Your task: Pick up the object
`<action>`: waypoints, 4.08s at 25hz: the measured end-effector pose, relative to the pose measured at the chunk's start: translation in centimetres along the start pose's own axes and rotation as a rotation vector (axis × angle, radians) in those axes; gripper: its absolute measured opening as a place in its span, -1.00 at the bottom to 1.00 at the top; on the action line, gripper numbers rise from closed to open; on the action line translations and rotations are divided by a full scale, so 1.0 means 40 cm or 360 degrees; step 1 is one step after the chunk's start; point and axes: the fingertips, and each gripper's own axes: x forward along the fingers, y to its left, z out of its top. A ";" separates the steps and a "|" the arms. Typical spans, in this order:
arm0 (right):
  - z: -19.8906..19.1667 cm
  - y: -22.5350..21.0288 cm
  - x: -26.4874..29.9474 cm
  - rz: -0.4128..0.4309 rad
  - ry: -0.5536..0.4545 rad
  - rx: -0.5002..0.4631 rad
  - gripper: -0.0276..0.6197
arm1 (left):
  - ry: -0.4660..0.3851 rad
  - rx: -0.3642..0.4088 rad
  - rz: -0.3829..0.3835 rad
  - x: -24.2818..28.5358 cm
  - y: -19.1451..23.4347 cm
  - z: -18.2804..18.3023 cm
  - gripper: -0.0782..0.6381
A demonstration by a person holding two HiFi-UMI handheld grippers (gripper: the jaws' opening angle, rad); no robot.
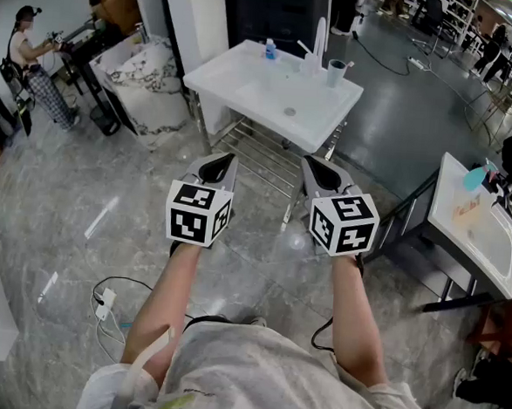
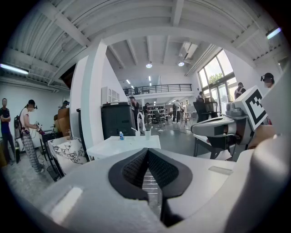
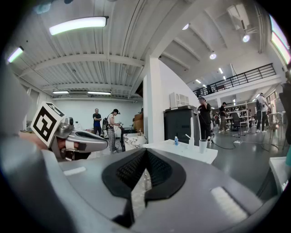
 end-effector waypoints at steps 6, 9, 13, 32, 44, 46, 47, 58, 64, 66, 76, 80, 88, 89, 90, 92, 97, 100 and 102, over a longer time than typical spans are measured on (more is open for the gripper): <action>0.011 -0.016 0.009 -0.0016 -0.0054 0.0014 -0.91 | -0.0001 0.0010 0.0018 0.012 0.010 0.006 -0.78; 0.006 -0.024 0.025 -0.0020 -0.0049 0.0008 -0.90 | -0.0004 0.0012 0.0015 0.031 0.021 0.005 -0.78; -0.002 -0.039 0.061 -0.0023 -0.0043 0.0013 -0.85 | -0.0007 0.0014 -0.0004 0.071 0.039 0.006 -0.78; 0.091 -0.079 0.501 -0.0197 -0.0018 -0.0001 -0.56 | -0.0075 -0.0013 -0.0234 0.379 0.400 0.081 -0.78; 0.116 -0.074 0.743 -0.0303 0.0042 0.0003 -0.40 | -0.0074 -0.0007 -0.0373 0.533 0.604 0.084 -0.78; 0.116 -0.078 0.764 -0.0325 0.0053 0.0004 -0.36 | -0.0072 -0.0008 -0.0384 0.553 0.624 0.083 -0.78; 0.117 -0.083 0.771 -0.0338 0.0056 0.0004 -0.34 | -0.0071 -0.0007 -0.0392 0.561 0.630 0.082 -0.78; 0.120 -0.140 0.838 -0.0408 0.0010 0.0005 -0.25 | -0.0056 0.0026 -0.0435 0.647 0.655 0.073 -0.78; 0.117 -0.192 0.892 -0.0403 -0.0006 0.0025 -0.20 | -0.0047 0.0040 -0.0431 0.712 0.667 0.078 -0.78; 0.116 -0.213 0.923 -0.0394 -0.0012 0.0022 -0.19 | -0.0049 0.0045 -0.0422 0.745 0.679 0.083 -0.78; 0.123 -0.415 1.114 -0.0372 0.0000 0.0033 -0.16 | -0.0030 0.0052 -0.0408 1.010 0.721 0.135 -0.78; 0.139 -0.516 1.190 -0.0379 0.0013 0.0045 -0.15 | -0.0021 0.0048 -0.0411 1.134 0.729 0.174 -0.78; 0.149 -0.682 1.304 -0.0399 0.0018 0.0096 -0.13 | 0.0003 0.0050 -0.0410 1.327 0.739 0.218 -0.78; 0.149 -0.698 1.312 -0.0400 0.0017 0.0102 -0.13 | 0.0007 0.0053 -0.0410 1.344 0.737 0.219 -0.78; 0.149 -0.712 1.320 -0.0398 0.0016 0.0107 -0.13 | 0.0012 0.0054 -0.0408 1.359 0.736 0.220 -0.78; 0.152 -0.736 1.335 -0.0393 0.0011 0.0113 -0.13 | 0.0021 0.0049 -0.0400 1.387 0.737 0.223 -0.78; 0.159 -0.770 1.363 -0.0364 0.0014 0.0125 -0.13 | 0.0030 0.0049 -0.0384 1.426 0.732 0.238 -0.78; 0.153 -0.773 1.372 -0.0337 0.0026 0.0128 -0.12 | 0.0041 0.0042 -0.0360 1.434 0.743 0.238 -0.78; 0.150 -0.778 1.376 -0.0333 0.0032 0.0130 -0.11 | 0.0046 0.0042 -0.0352 1.440 0.750 0.238 -0.78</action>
